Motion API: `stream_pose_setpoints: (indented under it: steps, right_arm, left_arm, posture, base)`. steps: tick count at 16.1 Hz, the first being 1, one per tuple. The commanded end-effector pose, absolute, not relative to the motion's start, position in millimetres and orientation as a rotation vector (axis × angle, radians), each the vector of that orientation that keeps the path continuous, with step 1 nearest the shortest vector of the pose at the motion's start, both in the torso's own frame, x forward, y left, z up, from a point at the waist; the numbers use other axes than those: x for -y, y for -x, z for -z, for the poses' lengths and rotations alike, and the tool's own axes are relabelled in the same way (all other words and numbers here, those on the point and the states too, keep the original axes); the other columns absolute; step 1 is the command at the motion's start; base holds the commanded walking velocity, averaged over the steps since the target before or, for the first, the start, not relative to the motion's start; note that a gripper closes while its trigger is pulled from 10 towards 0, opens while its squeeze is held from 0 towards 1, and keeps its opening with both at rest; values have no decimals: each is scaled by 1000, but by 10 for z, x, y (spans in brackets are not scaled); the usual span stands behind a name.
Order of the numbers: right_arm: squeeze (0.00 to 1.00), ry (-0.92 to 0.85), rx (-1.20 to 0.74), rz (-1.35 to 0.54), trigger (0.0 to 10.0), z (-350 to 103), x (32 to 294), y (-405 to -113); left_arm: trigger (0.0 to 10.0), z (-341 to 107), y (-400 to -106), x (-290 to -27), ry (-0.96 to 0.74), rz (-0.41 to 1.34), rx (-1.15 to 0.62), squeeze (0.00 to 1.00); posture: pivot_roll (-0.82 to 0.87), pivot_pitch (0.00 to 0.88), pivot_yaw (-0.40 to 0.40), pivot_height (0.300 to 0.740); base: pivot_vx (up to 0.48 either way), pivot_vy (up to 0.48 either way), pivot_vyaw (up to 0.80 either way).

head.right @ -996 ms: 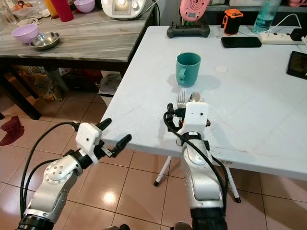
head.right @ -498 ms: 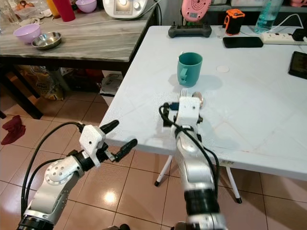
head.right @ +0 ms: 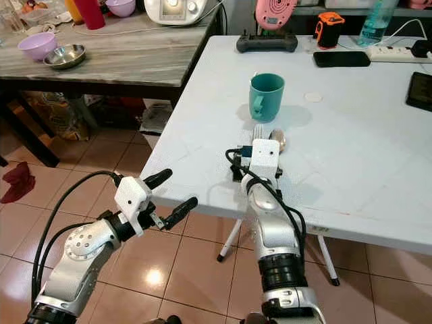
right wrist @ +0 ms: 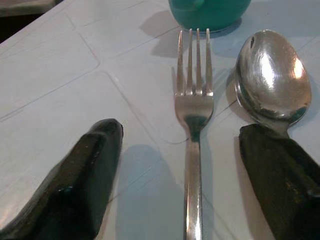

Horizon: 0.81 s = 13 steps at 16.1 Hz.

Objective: Setting the table

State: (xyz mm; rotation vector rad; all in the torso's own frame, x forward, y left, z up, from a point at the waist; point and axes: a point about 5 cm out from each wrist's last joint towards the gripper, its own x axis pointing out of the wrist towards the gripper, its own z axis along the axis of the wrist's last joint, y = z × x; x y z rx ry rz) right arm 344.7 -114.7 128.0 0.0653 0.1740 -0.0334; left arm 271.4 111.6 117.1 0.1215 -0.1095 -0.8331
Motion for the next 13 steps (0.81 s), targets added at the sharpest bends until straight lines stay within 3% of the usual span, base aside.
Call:
stream_pose_setpoints:
  steps: [1,13]
  right_arm:
    - [0,-74,-219,16,0,-1210,1100,-3447]
    - [0,-25,-426,0,0,-814,1197,-3332]
  left_arm:
    - [10000,-1200,-2677,-1120,-123,862,120,0]
    - [10000,-1185,-2660,-1064,-124,922,111,0]
  posture:
    - [-176,140,102,740]
    - [-190,138,107,740]
  base:
    - [0,0,0]
    - [0,0,0]
